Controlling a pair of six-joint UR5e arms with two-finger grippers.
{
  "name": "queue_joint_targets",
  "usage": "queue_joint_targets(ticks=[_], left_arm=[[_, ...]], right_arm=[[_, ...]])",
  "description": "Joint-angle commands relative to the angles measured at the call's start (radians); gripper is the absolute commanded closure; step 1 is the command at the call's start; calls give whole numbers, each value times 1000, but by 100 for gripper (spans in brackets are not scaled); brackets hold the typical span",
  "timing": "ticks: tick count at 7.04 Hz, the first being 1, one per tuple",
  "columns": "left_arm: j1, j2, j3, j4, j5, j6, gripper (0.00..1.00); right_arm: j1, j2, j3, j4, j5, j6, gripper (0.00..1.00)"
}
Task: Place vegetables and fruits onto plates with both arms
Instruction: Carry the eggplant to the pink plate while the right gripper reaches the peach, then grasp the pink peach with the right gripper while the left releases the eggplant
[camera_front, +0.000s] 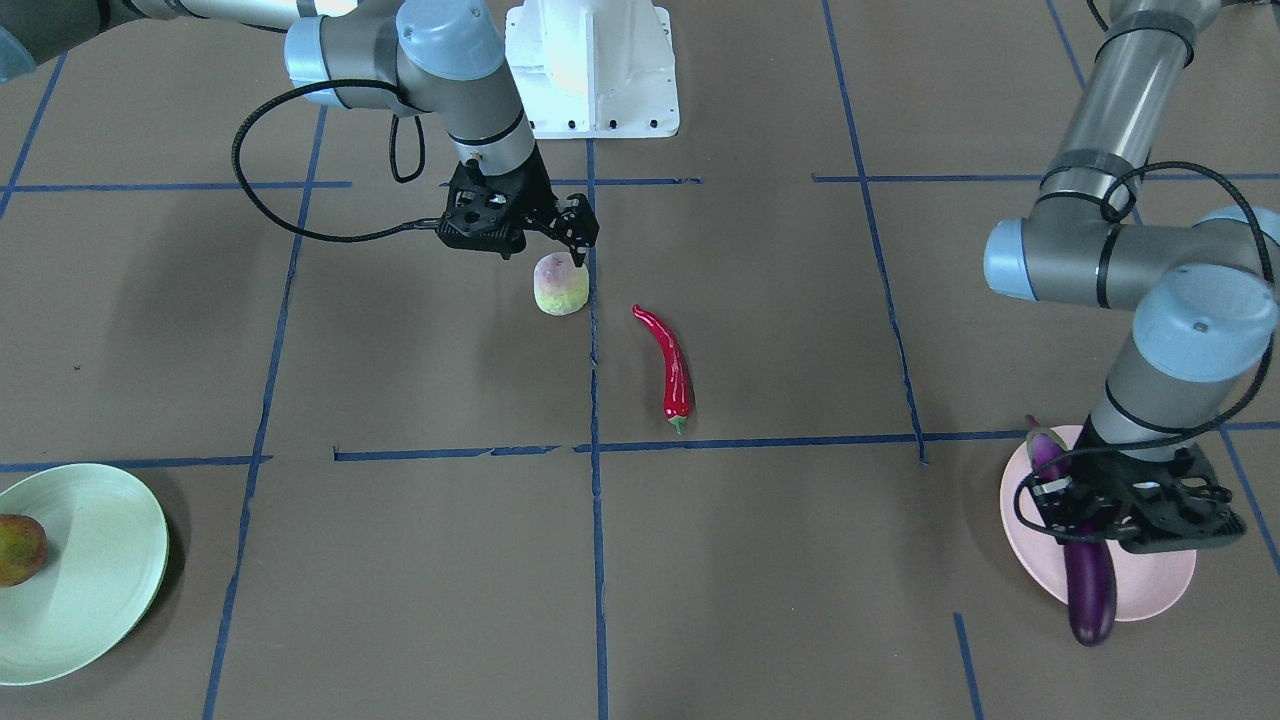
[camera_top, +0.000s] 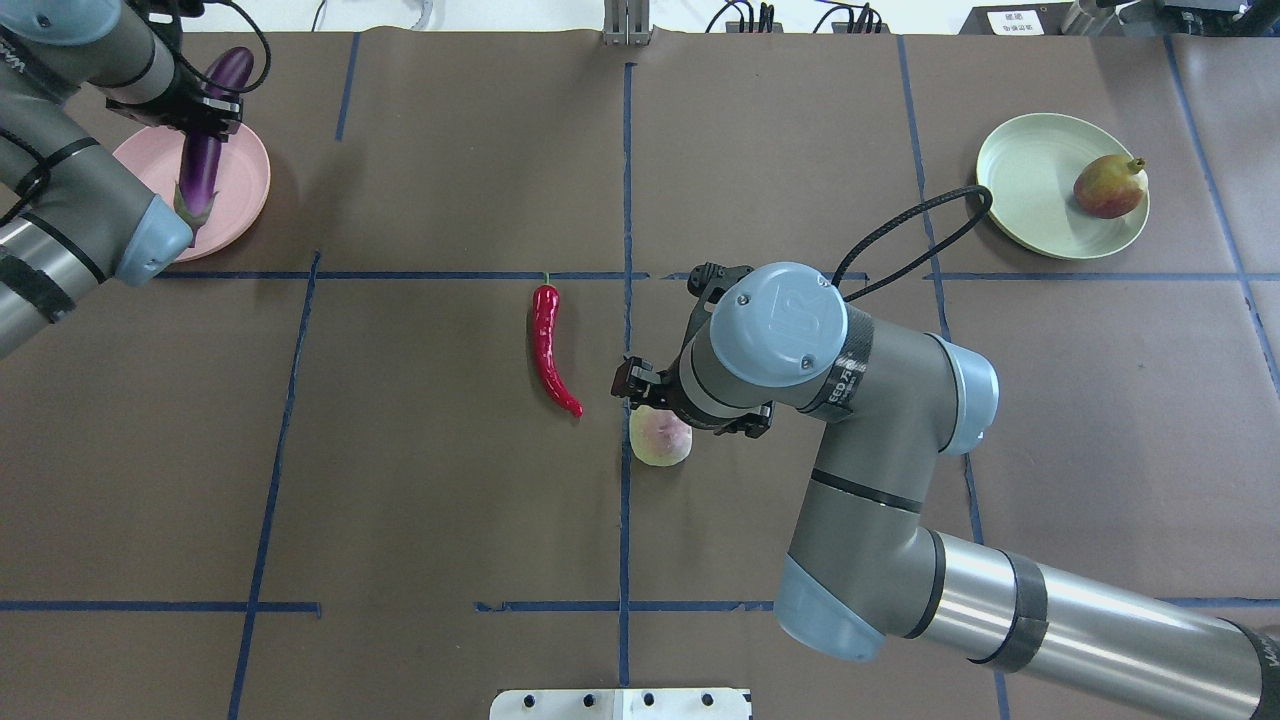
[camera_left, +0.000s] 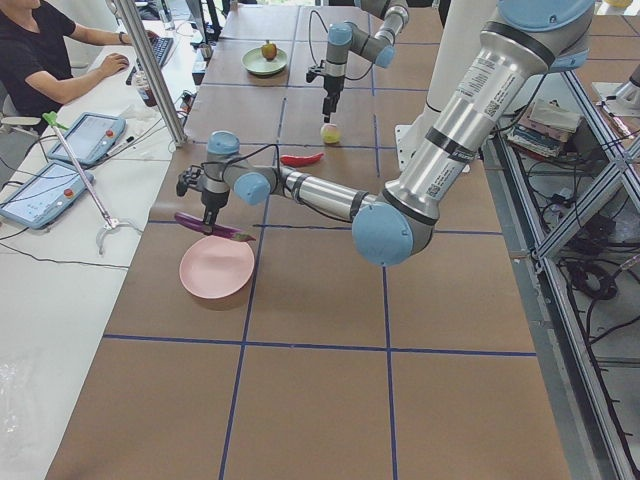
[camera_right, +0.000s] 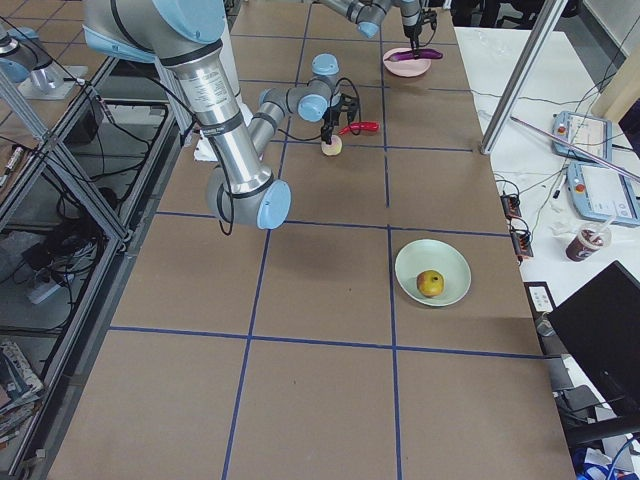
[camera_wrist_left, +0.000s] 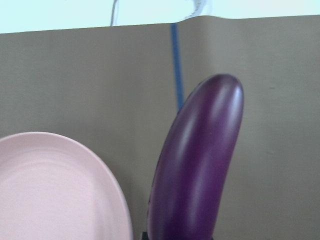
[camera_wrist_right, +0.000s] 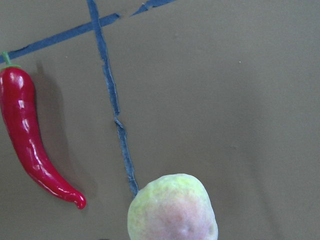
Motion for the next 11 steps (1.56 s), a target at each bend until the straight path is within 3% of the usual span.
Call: queue_joint_targets(ticks=[1,5,7,8,9,10,11], left_arm=[[-22,1,95,-6,49,66,1],[-17,-12,83,-6,50,33,0],[-17,-9,54,-5,48,18,0],[-10,-15,43,-6,43,-22,0],[39,-15,-6,-5,30,-104,0],[74,-15,-55,-5,-14,-173,0],[116,-15,-113,-3,-66,-256,0]], right_arm=[[-18,16,-41,-13,-33,-11,0],[-45,65,-119,-11,-80,-14,0],[-56,117,-212,-10,-105,-20,0],[-56,123,-220,-10,-105,-20,5],[-53,128,-214,-13,-102,-20,76],[-45,126,-211,-13,-100,-20,98],[-16,111,-169,-25,-88,-21,100]])
